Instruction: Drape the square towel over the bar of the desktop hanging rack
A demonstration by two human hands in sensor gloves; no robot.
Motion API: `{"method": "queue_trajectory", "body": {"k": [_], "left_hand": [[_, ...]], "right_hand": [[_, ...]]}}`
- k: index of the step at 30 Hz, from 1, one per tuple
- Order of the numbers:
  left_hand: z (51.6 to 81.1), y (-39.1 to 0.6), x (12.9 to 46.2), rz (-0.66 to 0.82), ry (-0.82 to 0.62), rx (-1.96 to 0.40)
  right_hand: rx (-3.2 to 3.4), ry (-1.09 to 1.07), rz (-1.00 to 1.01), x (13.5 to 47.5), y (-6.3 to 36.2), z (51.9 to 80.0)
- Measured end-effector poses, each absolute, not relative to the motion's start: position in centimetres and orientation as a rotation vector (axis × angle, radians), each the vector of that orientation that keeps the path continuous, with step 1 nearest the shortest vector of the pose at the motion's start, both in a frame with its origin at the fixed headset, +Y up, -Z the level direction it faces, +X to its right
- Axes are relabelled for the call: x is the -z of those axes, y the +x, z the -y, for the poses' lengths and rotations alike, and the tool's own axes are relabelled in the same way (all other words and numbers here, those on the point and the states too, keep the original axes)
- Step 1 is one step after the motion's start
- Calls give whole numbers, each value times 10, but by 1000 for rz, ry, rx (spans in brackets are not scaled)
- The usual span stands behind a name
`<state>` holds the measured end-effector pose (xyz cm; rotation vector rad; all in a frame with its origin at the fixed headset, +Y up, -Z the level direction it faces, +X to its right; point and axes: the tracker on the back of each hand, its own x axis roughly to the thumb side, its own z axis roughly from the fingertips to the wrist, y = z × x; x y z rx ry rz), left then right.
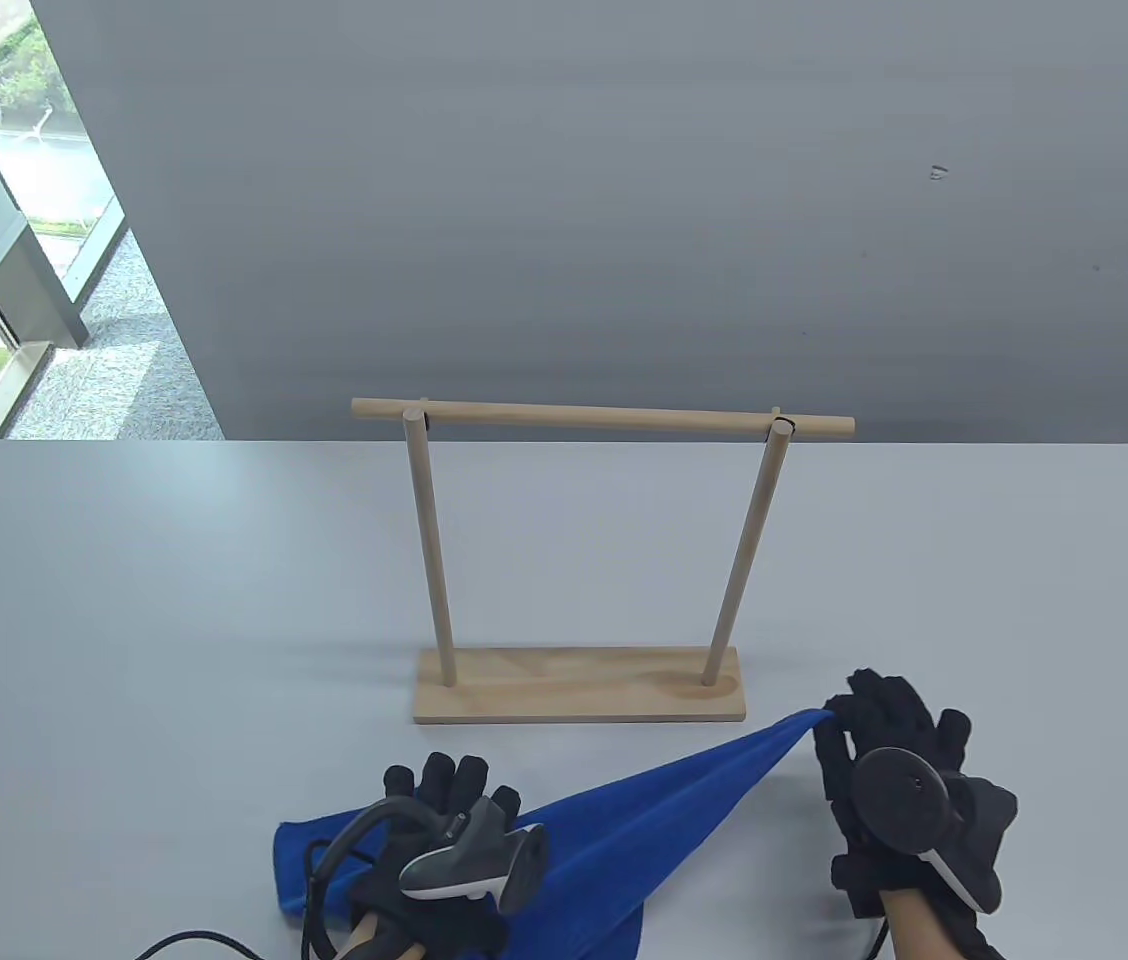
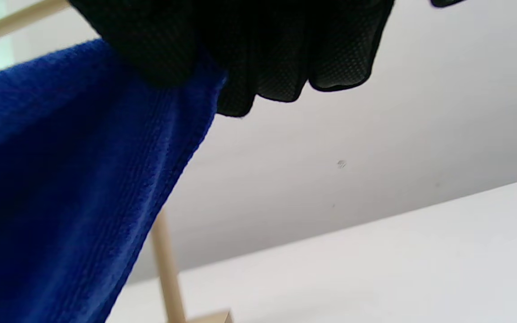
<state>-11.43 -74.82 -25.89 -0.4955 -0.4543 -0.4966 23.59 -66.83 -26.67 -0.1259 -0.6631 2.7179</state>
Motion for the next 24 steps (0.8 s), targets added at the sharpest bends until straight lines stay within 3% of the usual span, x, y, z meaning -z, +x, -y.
{"method": "queue_trajectory", "body": {"k": [3, 6, 10, 13, 14, 16, 21, 22, 24], "left_hand": [[749, -115, 260, 380, -489, 500], [757, -120, 264, 360, -410, 570], [761, -123, 272, 385, -294, 312], [750, -120, 268, 480, -179, 139], [749, -117, 264, 589, -169, 121], [754, -107, 257, 753, -152, 169], [773, -84, 250, 719, -135, 476], [766, -84, 252, 714, -61, 415], [750, -96, 263, 673, -159, 145]], "right_hand": [[-2652, -304, 687, 259, 254, 661], [-2554, -300, 711, 258, 264, 662], [-2587, -247, 644, 262, 259, 667], [-2594, -223, 647, 262, 257, 666], [-2594, -217, 646, 262, 257, 667], [-2601, -210, 629, 263, 255, 669], [-2608, -172, 583, 266, 252, 673], [-2602, -172, 579, 266, 253, 673], [-2581, -189, 574, 266, 256, 672]]}}
